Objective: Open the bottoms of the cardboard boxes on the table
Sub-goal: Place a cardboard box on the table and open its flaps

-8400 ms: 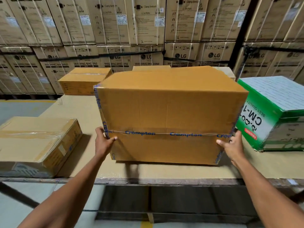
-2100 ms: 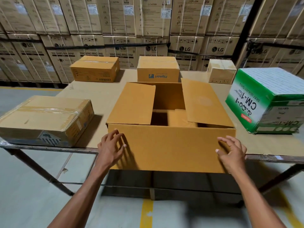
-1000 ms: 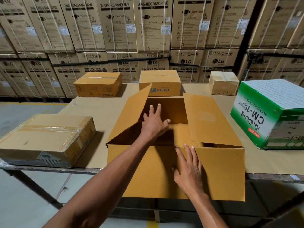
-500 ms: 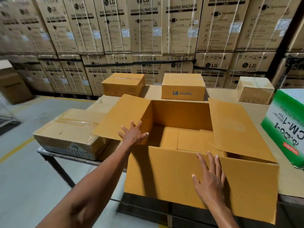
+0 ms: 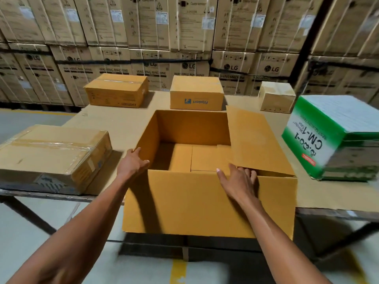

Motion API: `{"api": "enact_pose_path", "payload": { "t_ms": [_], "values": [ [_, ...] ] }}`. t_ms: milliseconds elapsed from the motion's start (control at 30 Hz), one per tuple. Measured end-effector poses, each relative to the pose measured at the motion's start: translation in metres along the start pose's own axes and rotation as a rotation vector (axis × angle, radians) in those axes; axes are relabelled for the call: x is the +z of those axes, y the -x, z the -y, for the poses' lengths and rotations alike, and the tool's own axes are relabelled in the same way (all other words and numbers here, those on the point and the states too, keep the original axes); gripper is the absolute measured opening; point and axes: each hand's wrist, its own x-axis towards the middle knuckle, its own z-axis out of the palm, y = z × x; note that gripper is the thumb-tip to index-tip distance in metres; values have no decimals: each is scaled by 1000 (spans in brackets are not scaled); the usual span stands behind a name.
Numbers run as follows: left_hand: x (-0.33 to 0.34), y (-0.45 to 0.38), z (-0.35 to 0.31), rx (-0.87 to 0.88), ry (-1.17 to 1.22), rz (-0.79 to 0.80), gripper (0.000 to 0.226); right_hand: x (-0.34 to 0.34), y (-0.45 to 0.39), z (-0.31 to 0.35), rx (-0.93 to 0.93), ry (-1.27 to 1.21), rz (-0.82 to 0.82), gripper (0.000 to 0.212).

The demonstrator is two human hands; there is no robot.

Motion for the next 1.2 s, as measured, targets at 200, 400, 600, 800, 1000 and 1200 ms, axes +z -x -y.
{"api": "enact_pose_path", "payload": {
  "t_ms": [200, 400, 600, 800, 1000, 1200],
  "values": [
    [9, -12, 8, 1, 42, -25, 75, -60, -32, -6, -17, -126, -114, 80],
    [9, -9, 3, -13, 35, -30, 71, -124, -86, -40, -34, -63, -269, 88],
    [13, -15, 8, -15, 39, -36, 73, -132, -102, -93, 180, -44, -190, 89],
    [16, -16, 9, -30, 47, -57, 76, -90, -89, -124, 311, -71, -70, 91],
    [14, -13, 9, -24, 67, -48, 76, -58, -88, -140, 322, -97, 44, 91],
    [11, -6, 5, -19, 78, -67, 73, -52, -88, -136, 325, 8, -6, 84]
  ]
}}
